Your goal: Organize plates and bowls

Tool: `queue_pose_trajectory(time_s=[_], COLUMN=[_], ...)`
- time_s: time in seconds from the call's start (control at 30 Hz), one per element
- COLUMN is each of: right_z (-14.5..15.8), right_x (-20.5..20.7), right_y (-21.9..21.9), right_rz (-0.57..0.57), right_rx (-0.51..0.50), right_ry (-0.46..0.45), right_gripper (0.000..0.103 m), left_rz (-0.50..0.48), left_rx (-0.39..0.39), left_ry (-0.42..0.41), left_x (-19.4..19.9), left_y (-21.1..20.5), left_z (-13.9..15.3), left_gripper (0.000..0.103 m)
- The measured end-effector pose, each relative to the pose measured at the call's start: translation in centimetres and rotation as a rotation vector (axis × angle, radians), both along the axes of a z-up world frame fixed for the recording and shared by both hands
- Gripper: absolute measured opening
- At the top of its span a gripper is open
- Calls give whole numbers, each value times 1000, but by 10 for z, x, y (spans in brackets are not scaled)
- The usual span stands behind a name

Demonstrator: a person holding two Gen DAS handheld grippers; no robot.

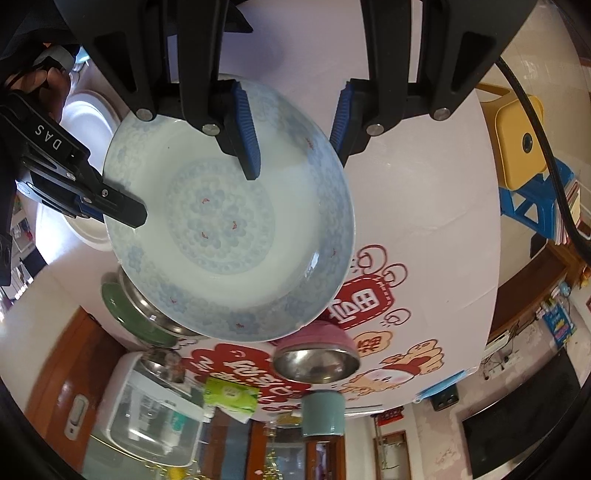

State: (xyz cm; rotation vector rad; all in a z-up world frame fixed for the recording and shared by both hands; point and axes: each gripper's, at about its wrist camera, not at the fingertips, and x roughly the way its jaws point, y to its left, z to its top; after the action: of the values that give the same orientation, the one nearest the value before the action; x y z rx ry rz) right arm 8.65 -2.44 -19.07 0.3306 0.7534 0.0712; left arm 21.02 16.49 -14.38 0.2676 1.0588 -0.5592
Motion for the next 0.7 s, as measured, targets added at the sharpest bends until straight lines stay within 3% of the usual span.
queue_pose_trajectory(time_s=[0.7], right_z=[12], right_x=[-113], right_y=[-44], right_rz=[-199], right_rx=[-46], right_ry=[11], right_gripper=[18], left_rz=[-194], left_rx=[-42], left_ry=[10], left_x=[-83], left_y=[-64], left_z=[11], left_gripper=[35])
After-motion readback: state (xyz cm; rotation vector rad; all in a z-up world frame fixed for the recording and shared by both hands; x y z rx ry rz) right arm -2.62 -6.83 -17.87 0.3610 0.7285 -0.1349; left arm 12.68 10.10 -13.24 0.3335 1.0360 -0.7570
